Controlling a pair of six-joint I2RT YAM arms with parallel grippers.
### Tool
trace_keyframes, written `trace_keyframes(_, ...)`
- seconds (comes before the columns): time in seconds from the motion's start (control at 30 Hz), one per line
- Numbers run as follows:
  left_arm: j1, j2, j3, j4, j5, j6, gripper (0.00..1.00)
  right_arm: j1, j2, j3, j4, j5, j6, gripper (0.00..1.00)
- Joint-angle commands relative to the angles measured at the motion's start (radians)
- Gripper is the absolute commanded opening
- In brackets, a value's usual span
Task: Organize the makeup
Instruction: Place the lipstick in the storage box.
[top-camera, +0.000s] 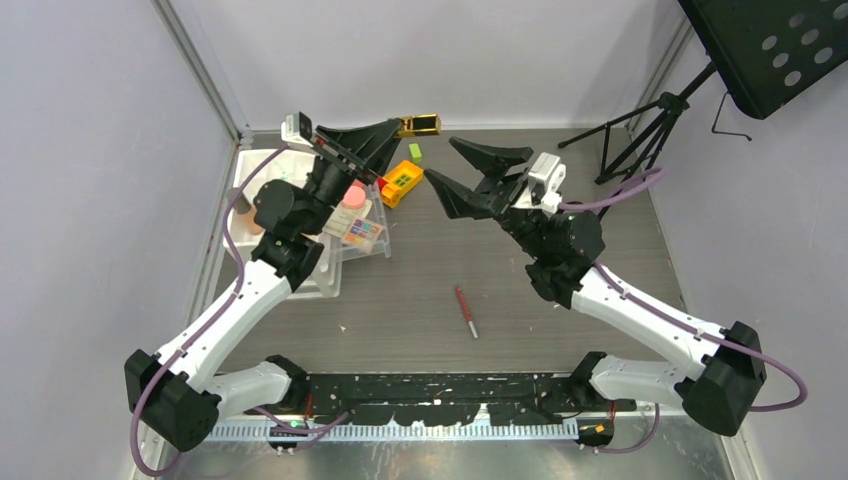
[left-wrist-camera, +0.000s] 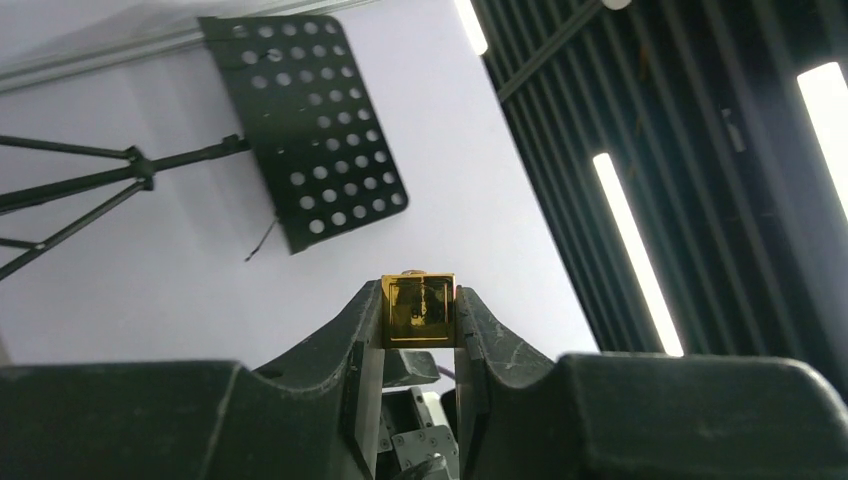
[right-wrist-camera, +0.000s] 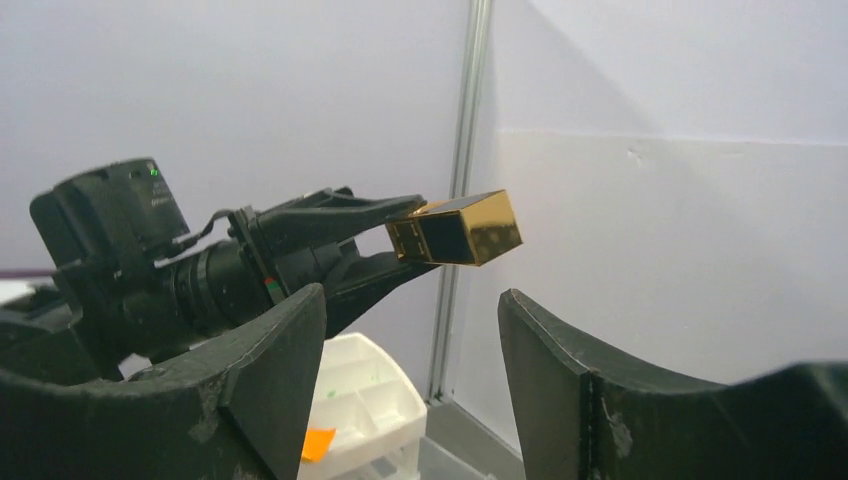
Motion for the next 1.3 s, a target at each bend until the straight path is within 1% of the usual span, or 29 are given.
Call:
trace_keyframes(0.0, 0.000, -0.008, -0.006, 0.163, -0.047, -0.059, 0.00, 0.003, 0.029, 0.084, 0.139, 0.064, 0.105, 0.67)
trace_keyframes(0.13, 0.000, -0.002, -0.017, 0.234, -0.069, 0.020, 0.00, 0.003, 0.067, 0.109, 0.202, 0.232, 0.391, 0.60)
trace_keyframes(0.2, 0.000, 0.008, -0.017, 0.271, -0.071, 0.048, 0.00, 0.005, 0.081, 0.116, 0.219, 0.289, 0.524, 0.60)
trace_keyframes(0.27, 0.000, 0.025, -0.013, 0.307, -0.072, 0.049, 0.00, 0.013, 0.093, 0.122, 0.224, 0.336, 0.618, 0.61)
trace_keyframes(0.33, 0.000, 0.035, -0.005, 0.313, -0.070, 0.048, 0.00, 0.028, 0.106, 0.133, 0.226, 0.373, 0.665, 0.61)
trace_keyframes(0.5, -0.009, 0.028, -0.012, 0.314, -0.101, 0.072, 0.00, 0.080, 0.147, 0.175, 0.216, 0.467, 0.638, 0.61)
trace_keyframes(0.8, -0.010, 0.015, -0.036, 0.318, -0.111, 0.101, 0.00, 0.114, 0.225, 0.239, 0.209, 0.547, 0.648, 0.60)
trace_keyframes(0.97, -0.019, 0.030, -0.047, 0.353, -0.116, 0.107, 0.00, 0.123, 0.280, 0.265, 0.253, 0.563, 0.653, 0.54)
trace_keyframes(1.17, -0.027, 0.045, -0.054, 0.380, -0.124, 0.108, 0.00, 0.139, 0.341, 0.274, 0.342, 0.602, 0.657, 0.42)
trace_keyframes(1.27, -0.027, 0.046, -0.057, 0.383, -0.125, 0.107, 0.00, 0.150, 0.356, 0.281, 0.359, 0.614, 0.648, 0.34)
